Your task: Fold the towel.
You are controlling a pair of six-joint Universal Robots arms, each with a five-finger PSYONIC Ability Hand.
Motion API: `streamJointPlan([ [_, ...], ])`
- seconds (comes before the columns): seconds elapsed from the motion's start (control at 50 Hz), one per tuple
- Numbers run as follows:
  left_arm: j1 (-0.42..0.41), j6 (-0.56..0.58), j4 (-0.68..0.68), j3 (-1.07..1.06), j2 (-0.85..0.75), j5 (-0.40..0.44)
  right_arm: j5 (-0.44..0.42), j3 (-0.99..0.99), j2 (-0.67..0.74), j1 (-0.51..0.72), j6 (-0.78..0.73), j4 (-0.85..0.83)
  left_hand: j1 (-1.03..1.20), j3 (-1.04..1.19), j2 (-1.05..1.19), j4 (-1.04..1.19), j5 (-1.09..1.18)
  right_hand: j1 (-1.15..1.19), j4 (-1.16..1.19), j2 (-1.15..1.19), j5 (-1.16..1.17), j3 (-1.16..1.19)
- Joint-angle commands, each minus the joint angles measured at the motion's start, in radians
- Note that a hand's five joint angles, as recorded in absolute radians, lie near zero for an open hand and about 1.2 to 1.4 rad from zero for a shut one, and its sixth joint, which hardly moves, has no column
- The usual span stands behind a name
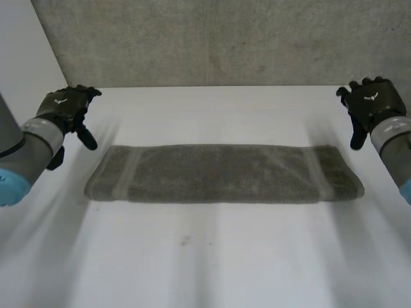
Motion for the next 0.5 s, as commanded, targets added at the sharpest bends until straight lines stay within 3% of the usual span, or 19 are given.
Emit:
streamJointPlan([
  [0.02,-0.011,-0.013,0.03,-0.219,0.123,0.005,-0.088,0.133,-0.063,-0.031,0.0,0.116,-0.003,0.005,0.008,0.005,-0.03,0.187,0.19,0.199,0.139,0.201],
  [0.1,-0.015,-0.017,0.054,-0.286,0.154,0.005,-0.142,0.209,-0.066,-0.061,0.003,0.122,-0.003,0.005,0.008,0.005,-0.03,0.443,0.446,0.455,0.395,0.457],
  [0.28,-0.014,-0.026,0.172,-0.39,0.17,0.004,-0.194,0.293,-0.046,-0.102,0.027,0.073,-0.003,0.005,0.008,0.005,-0.03,0.494,0.497,0.505,0.446,0.508],
  [0.5,-0.012,-0.066,0.172,-0.401,0.171,0.004,-0.211,0.313,0.034,-0.136,0.041,-0.057,-0.003,0.005,0.008,0.005,-0.03,0.637,0.64,0.649,0.589,0.651],
])
